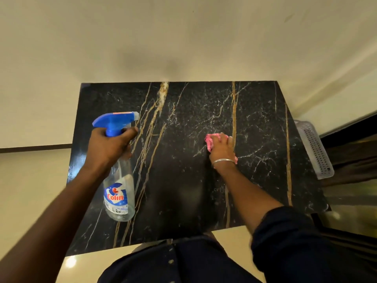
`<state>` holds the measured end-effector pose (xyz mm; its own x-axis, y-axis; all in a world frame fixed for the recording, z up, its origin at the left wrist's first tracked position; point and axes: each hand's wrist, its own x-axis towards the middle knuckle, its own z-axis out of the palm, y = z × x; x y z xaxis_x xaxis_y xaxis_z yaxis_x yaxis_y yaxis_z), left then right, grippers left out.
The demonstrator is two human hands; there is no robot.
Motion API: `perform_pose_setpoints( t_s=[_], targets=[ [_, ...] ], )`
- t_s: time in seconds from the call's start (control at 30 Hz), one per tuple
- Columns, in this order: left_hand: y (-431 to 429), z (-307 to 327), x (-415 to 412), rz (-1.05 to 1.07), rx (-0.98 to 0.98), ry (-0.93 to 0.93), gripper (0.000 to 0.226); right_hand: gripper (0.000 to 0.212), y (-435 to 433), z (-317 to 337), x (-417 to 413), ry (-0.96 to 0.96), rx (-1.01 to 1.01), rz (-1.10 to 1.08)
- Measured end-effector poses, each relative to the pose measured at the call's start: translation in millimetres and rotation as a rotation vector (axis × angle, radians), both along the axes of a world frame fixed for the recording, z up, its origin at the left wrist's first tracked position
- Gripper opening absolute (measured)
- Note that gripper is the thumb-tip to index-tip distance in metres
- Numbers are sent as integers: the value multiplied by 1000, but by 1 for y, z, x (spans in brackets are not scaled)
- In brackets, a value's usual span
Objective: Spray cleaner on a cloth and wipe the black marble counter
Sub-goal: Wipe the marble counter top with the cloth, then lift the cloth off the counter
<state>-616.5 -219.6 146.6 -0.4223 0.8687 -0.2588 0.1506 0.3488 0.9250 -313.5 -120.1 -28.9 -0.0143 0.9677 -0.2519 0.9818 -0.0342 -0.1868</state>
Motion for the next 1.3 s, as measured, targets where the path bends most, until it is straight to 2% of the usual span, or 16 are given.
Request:
perform_pose_setpoints(
  t_s=[0.1,0.23,0.3,0.37,0.4,0.47,0.53,0.6,0.63,0.73,0.8,0.87,0.97,1.07,1.3],
  targets=[
    [2,2,4,-28,23,-20,22,44,3,12,27,111,-28,20],
    [6,5,16,-58,61,-43,18,25,-18,51,16,646,-4,-375],
    [8,8,20,-72,82,-50,17,16,-26,64,4,1044,-119,-654],
    [10,10,24,-88,101,-54,16,20,-32,72,-2,1514,-345,-956],
    [11,11,25,-89,104,-58,17,27,-36,74,-2,1695,-407,-1019],
    [13,14,27,-86,108,-67,23,45,-42,73,1,1955,-412,-1031],
    [14,16,27,-84,115,-63,26,68,-42,80,2,2103,-462,-953],
    [14,18,25,-89,128,-51,25,78,-40,91,-2,2126,-505,-861],
    [14,18,25,-92,135,-51,26,72,-40,95,-4,2085,-494,-817],
    [14,19,23,-88,143,-50,28,27,-38,103,-10,1862,-457,-789],
    [15,19,24,-83,143,-59,27,17,-34,102,-11,1779,-437,-812],
    [17,20,26,-84,139,-64,25,20,-29,100,-12,1702,-442,-830],
    [22,20,31,-88,144,-76,23,38,-20,91,-8,1523,-454,-847],
    [30,20,39,-88,139,-65,24,43,-12,87,0,1458,-398,-863],
    [73,23,99,-129,127,-68,17,29,19,94,51,1487,-257,-849]
  ],
)
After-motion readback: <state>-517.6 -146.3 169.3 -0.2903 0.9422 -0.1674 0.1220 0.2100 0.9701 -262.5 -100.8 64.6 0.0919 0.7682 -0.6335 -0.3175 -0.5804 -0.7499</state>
